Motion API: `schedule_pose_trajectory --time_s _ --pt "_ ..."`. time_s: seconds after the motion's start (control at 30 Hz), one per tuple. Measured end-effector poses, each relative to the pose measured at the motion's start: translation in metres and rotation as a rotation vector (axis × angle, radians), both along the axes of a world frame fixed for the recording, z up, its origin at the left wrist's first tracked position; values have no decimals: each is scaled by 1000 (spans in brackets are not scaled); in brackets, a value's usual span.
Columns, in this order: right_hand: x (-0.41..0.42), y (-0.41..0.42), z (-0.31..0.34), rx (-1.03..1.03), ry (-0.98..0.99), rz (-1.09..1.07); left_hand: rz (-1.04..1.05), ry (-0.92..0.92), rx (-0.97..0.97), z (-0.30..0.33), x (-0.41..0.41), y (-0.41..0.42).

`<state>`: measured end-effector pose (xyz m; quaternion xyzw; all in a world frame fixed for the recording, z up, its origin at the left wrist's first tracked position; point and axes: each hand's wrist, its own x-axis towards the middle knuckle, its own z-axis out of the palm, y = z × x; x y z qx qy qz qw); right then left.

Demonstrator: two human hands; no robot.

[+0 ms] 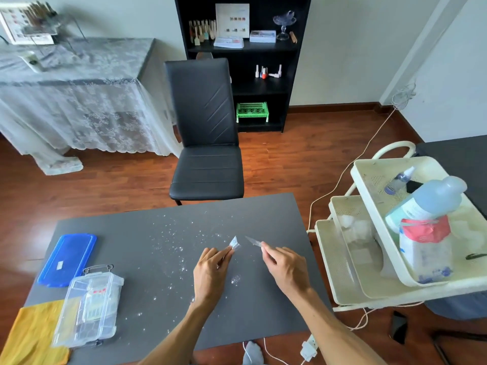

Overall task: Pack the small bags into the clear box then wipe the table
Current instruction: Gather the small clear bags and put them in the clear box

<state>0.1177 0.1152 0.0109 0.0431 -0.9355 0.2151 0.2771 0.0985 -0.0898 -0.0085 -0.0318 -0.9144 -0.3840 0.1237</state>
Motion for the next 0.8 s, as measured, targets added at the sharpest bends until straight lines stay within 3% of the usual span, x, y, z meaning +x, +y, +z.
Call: schedule_pose_trajectory --time_s 0.17,0.37,0.8 --pt "-16 -27 5 -87 -35 3 30 18 -35 10 1 -19" --pt "-35 -94 11 -158 -62 184 178 114 -38 31 14 -80" --pt "-26 -256 14 -139 -79 461 418 149 -73 32 65 -237"
